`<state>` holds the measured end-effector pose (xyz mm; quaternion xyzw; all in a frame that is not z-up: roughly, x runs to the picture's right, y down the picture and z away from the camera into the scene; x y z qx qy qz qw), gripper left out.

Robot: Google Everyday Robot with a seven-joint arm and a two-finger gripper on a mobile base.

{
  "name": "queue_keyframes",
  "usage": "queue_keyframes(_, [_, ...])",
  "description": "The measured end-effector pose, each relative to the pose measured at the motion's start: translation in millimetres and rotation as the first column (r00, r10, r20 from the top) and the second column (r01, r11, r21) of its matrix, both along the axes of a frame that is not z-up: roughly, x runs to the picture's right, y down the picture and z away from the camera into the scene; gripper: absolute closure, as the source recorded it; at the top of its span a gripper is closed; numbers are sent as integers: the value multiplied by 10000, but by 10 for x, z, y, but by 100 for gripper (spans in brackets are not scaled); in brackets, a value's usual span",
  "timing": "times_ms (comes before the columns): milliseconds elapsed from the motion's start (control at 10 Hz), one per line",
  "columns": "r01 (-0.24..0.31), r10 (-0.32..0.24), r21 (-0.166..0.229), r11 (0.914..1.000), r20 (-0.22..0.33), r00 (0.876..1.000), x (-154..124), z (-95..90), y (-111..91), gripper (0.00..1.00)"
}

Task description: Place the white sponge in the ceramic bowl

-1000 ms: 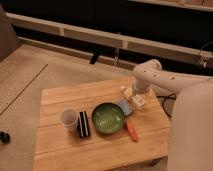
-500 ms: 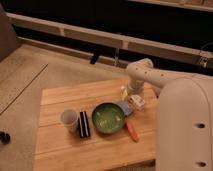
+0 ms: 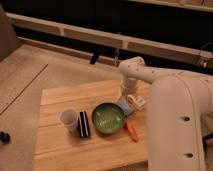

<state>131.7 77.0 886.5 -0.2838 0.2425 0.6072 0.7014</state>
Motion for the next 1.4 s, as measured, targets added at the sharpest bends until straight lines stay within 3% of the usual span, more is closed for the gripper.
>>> queue_keyframes(300, [-103,99,-361,9993,-96,9999,-9,109,74,35])
queue_keyframes(800, [149,-155,-218,9997,-271,9995,50,181,-94,35])
queue_keyframes(1400, [-61,47,-623,9980,-228,9997,20,317,107,35])
